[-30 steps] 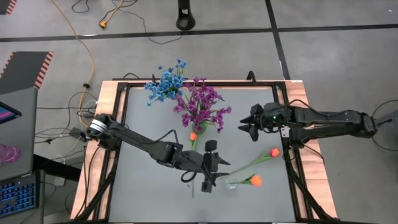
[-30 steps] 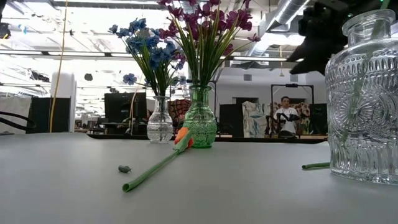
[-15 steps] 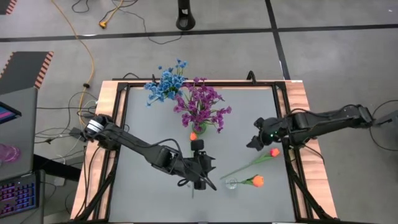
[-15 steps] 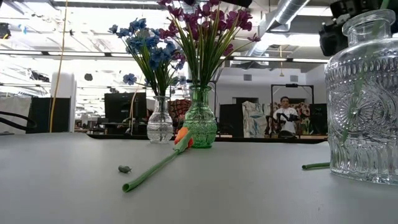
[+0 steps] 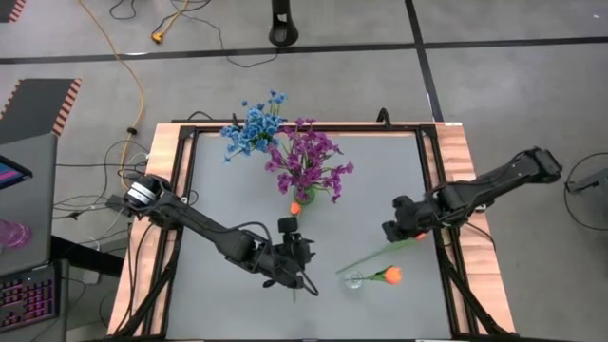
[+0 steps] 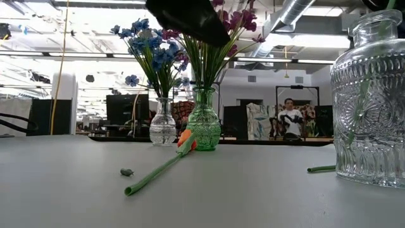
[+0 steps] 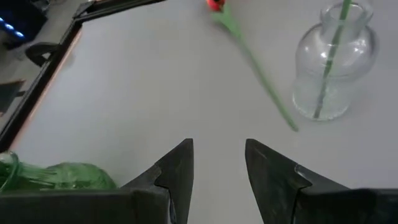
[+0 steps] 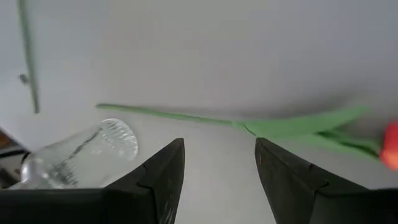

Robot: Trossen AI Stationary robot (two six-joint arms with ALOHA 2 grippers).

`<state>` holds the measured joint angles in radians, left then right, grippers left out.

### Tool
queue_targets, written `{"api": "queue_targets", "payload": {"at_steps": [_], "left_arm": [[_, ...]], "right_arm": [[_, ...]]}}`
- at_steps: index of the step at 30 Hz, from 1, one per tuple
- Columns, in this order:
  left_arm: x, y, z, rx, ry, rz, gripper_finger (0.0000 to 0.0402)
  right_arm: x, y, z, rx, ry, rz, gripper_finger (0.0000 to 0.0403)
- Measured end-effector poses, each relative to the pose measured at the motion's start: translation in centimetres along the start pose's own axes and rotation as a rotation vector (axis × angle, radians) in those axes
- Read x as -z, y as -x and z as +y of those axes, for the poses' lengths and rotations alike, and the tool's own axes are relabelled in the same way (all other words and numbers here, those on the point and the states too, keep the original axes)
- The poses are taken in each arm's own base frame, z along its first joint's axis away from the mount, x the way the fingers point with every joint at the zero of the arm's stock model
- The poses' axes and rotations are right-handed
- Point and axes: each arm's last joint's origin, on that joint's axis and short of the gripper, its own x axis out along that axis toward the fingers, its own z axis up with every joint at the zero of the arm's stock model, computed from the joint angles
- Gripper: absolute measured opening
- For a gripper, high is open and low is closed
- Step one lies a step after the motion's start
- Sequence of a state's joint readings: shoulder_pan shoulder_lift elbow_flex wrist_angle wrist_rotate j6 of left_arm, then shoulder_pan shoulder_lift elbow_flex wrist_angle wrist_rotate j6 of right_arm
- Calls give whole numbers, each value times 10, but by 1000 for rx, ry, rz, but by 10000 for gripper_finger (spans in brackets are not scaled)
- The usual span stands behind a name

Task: Sort flowers into vase by color
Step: Put the right orange flower into the bottom transparent vase

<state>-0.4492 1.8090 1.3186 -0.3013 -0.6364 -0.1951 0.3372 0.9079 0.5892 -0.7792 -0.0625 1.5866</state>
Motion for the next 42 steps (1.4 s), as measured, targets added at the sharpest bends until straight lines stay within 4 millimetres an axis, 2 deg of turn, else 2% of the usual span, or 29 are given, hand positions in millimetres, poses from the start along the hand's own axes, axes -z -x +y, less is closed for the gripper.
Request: {"api": "queue_targets", "payload": {"at_steps": [7,16,32,42], "left_arm": [[14,0,2,-11,-15,-21,132],[14,0,-2,71,-75,-36,132],[11,1,-7,171,-197,-73,132],[11,1,-6,172,-236,-74,132]], "right_arm": [[11,-15,1,105,-164,33,224],[16,-31,-2,231,-369,2,224],[15,-58,-1,340,-569,-104,224],[14,-73,-2,399,-627,-144,223]]}}
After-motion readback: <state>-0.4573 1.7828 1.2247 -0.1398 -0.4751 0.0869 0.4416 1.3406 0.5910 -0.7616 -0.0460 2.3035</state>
